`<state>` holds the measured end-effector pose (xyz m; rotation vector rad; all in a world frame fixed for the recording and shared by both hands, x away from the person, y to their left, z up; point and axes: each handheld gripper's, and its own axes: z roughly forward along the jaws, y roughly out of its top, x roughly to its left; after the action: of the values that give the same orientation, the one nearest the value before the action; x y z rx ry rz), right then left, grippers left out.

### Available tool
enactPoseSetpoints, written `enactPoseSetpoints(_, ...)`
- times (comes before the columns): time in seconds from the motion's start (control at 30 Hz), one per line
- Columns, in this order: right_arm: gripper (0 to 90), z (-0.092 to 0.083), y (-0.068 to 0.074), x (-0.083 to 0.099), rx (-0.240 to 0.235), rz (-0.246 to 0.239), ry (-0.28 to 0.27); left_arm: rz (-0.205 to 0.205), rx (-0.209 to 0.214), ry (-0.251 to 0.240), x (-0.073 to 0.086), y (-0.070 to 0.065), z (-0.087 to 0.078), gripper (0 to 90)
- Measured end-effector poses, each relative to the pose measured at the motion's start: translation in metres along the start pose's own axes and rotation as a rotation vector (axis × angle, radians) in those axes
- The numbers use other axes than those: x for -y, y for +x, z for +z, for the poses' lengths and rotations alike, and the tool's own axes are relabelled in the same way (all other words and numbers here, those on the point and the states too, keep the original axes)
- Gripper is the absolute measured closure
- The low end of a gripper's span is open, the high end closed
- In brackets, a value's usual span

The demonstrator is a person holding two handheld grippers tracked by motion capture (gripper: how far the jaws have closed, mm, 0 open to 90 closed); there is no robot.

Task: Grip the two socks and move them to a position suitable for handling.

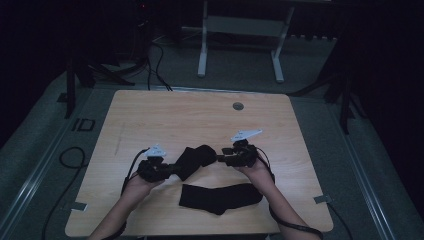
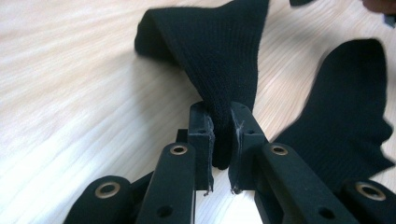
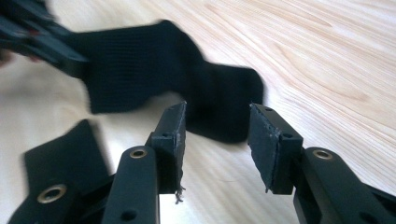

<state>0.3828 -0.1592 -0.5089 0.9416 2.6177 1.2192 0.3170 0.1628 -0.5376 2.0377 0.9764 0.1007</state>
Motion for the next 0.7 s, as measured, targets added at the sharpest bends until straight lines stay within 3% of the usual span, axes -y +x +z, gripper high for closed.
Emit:
enactPoseSetpoints(0.07,55.6,0.005,-0.005,0.0,0.013,0.015,0.012,0.002,-0.019,0.002,0.006,0.004,-0.005,81.5)
enactPoseSetpoints(0.27,55.1,0.027,-0.016,-0.008,0.025,0.051,0.06,-0.019,-0.017,0.006,0.014,0.012,-0.014,81.4)
enactPoseSetpoints(0.5,56.0,0.064,-0.017,-0.021,0.053,0.039,0.129,-0.013,-0.004,0.013,0.011,0.011,-0.012,81.4)
enactPoseSetpoints(0.57,62.4,0.071,-0.016,-0.022,0.059,0.024,0.146,-0.01,-0.002,0.015,0.011,0.011,-0.012,81.4)
enactPoseSetpoints(0.63,75.2,0.075,-0.012,-0.022,0.082,0.0,0.163,-0.008,-0.004,0.016,0.011,0.011,-0.012,81.3)
enactPoseSetpoints(0.7,86.2,0.076,-0.011,-0.022,0.069,-0.014,0.163,-0.013,0.005,0.012,0.011,0.012,-0.012,81.3)
